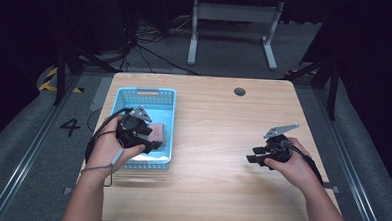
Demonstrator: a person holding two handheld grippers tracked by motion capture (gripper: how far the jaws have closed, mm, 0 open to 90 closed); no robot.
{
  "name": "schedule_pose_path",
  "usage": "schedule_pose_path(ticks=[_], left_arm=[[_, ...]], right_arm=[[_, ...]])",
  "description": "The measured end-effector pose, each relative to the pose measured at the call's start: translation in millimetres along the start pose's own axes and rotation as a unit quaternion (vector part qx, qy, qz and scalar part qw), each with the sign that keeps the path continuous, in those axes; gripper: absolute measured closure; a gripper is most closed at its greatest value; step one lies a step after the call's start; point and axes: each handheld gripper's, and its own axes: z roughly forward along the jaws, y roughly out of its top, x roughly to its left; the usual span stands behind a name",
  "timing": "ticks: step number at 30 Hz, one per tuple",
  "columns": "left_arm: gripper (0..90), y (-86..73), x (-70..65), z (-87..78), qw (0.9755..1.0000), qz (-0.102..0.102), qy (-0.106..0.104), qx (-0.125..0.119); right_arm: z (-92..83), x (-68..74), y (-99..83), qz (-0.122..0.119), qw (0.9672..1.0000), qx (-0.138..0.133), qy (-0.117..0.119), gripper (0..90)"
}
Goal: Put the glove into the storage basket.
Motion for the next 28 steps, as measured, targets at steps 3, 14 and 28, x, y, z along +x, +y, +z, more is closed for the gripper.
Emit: schedule_pose_path(ticks=[3,14,28], left_arm=[[41.9,-1.5,-15.7,0.6,0.9999,0.005,-0.008,-0.014],[38.8,-9.7,-40.1,15.3,0.9979,0.048,-0.043,-0.003],[36.5,-13.9,-63.7,36.6,0.9912,0.083,-0.093,0.045]], right_arm=[[0.4,-0.9,-0.3,0.000,1.0000,0.001,0.000,53.6],[-2.4,-2.7,-2.3,0.001,1.0000,-0.003,0.000,53.2],[-0.6,-3.8,-2.4,0.001,1.0000,-0.004,-0.001,51.2]])
